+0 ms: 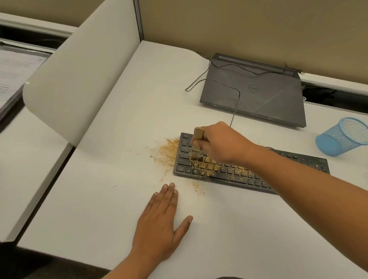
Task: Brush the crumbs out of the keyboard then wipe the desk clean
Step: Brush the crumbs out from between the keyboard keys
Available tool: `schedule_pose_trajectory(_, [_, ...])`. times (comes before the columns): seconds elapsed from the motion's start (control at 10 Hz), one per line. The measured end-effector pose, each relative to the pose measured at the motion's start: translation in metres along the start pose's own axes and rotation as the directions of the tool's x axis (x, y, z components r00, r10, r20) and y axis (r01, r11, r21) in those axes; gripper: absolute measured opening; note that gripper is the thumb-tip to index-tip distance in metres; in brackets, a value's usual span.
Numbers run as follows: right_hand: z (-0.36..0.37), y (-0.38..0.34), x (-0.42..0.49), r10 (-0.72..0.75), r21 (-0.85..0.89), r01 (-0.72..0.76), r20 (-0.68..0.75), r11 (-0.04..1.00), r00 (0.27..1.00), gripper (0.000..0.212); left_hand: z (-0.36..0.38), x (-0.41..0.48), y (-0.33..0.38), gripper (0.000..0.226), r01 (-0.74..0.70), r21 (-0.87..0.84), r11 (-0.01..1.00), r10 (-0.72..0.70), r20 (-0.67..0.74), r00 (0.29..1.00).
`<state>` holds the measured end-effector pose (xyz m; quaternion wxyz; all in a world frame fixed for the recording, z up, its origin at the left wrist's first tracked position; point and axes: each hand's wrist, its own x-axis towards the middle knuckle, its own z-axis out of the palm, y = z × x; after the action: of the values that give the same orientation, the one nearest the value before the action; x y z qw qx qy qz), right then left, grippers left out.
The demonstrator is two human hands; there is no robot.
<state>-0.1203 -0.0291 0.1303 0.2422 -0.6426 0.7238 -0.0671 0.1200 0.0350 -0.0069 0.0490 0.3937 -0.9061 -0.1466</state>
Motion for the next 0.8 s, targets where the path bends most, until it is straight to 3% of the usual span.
schedule_pose_trajectory(0.2, [0.003,-0.003,-0.003,-0.003,-0.058,0.009,0.104,0.998,0.995,0.018,0.001,0.000,0.000,0.072,0.004,0.006,1.000,-0.004,0.005,1.000])
schedule_pose_trajectory(0.3, [0.000,-0.002,-0.004,-0.010,-0.006,0.011,0.029,1.000,1.000,0.018,0.001,0.000,0.000,0.072,0.004,0.009,1.000,-0.004,0.008,1.000])
schedule_pose_trajectory(0.5, [-0.002,-0.010,-0.001,-0.019,-0.083,0.027,0.098,0.996,0.995,0.016,0.000,0.000,0.000,0.072,0.007,0.020,1.000,-0.008,0.016,1.000])
schedule_pose_trajectory(0.6, [-0.004,-0.011,0.006,-0.023,-0.028,0.024,0.004,0.999,1.000,0.015,-0.001,0.000,0.000,0.072,0.010,0.020,1.000,-0.011,0.019,1.000])
schedule_pose_trajectory(0.7, [0.001,-0.011,0.011,0.019,-0.044,-0.016,0.068,0.999,0.997,0.019,0.000,0.000,0.000,0.072,0.012,0.021,1.000,-0.012,0.024,1.000])
schedule_pose_trajectory(0.8, [-0.002,-0.010,0.014,0.023,-0.035,-0.022,0.033,0.999,0.999,0.031,0.000,0.000,0.000,0.072,0.017,0.024,1.000,-0.018,0.029,0.999])
